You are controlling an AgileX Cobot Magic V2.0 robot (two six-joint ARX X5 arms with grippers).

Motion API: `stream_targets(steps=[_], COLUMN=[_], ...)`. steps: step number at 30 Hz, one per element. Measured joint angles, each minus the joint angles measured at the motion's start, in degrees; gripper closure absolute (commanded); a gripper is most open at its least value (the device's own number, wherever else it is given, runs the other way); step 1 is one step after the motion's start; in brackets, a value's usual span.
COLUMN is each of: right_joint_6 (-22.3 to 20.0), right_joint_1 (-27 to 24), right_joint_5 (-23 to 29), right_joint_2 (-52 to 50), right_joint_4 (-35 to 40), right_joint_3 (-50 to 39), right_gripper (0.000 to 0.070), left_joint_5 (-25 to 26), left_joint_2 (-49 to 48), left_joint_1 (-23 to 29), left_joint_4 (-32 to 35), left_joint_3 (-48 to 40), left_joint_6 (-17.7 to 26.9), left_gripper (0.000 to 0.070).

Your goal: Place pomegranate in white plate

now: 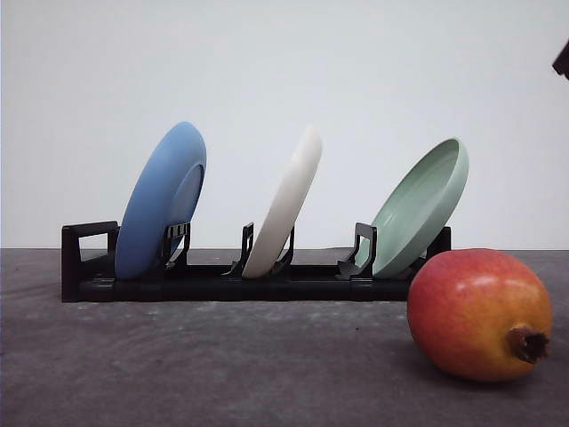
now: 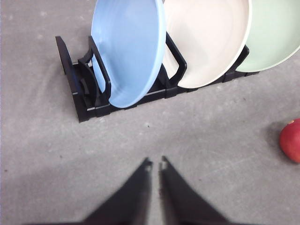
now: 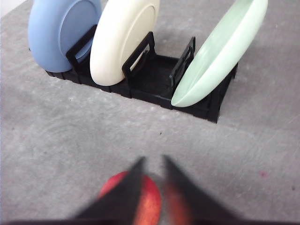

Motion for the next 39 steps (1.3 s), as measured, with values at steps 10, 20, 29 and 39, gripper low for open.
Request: stream_targets(steps=[10,20,29,39], right_joint_6=[-0.28,-0.3,-0.28,-0.28], right_joint_1=[0.0,0.0,0.0,0.0], right_joint_5=[-0.02,-0.2,-0.2,-0.2], right_joint_2=[-0.01,-0.01,-0.01,-0.01], right_joint_4=[0.45,0.45,0.45,0.45], right_joint_3=[0.0,0.0,0.0,0.0], right_gripper=[0.0251,0.0252,0.0252,0.0252], left_joint_5=[4.65,4.45,-3.42,-11.4], left_joint_2=[0.33,9.22,23.57,39.9], left_joint_1=[-1.17,-10.01,-19.88,-24.17], left_joint_4=[4.03,14.59,31.45,55.01], left_joint_3=[0.02,0.2,0.2,0.26], left_joint_6=[1.03,4.12,7.66,8.28], left_gripper=[0.0258,0.0277,0.0277,0.0277])
